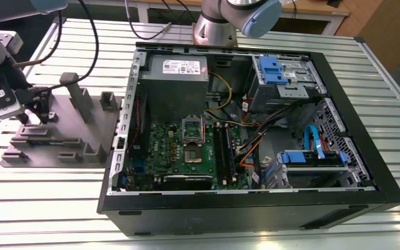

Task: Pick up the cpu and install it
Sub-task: 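Pick up the cpu and move it towards the insertion slot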

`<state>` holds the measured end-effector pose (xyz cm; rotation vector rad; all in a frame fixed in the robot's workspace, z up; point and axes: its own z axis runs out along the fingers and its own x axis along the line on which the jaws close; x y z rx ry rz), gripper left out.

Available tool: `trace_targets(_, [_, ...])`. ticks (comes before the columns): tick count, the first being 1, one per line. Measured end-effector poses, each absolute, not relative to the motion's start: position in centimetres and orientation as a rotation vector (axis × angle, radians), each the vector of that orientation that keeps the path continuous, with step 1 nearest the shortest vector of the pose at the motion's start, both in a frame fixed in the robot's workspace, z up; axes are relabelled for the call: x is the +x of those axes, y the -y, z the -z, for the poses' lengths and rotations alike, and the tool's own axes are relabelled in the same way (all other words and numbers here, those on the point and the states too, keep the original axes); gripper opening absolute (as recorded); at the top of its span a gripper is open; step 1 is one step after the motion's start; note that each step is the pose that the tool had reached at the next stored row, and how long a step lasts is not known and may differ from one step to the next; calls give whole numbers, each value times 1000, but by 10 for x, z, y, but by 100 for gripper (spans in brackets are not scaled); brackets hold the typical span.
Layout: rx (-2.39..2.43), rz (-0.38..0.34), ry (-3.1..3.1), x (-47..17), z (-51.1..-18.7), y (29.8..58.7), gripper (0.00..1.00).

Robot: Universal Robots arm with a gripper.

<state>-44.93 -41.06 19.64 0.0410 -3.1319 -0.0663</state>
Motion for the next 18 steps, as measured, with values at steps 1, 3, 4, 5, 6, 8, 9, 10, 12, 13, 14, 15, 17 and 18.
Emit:
trace_targets(1, [41, 66, 3132, -449, -197, 411, 47])
trace_targets(3, [41, 66, 3132, -449, -197, 411, 47])
trace_targets(4, [41, 66, 3132, -449, -197, 411, 47])
trace_targets(5, [41, 66, 3132, -449, -197, 411, 47])
trace_targets(6, [41, 66, 3132, -449, -197, 411, 47])
trace_targets(8, [41, 66, 3132, -449, -198, 411, 47])
trace_targets(9, [41, 66, 3132, -449, -198, 411, 47])
trace_targets(10, [41, 66, 3132, -449, -199, 411, 47])
trace_targets(12, [41, 66, 3132, -449, -199, 411, 47])
trace_targets(13, [41, 66, 3132, -449, -200, 411, 47])
trace_targets(14, [41, 66, 3132, -449, -200, 411, 47])
trace_targets(15, [41, 66, 3132, -449, -200, 411, 47])
trace_targets(17, [41, 66, 3132, -449, -200, 411, 47])
trace_targets(18, [41, 66, 3132, -449, -200, 411, 47])
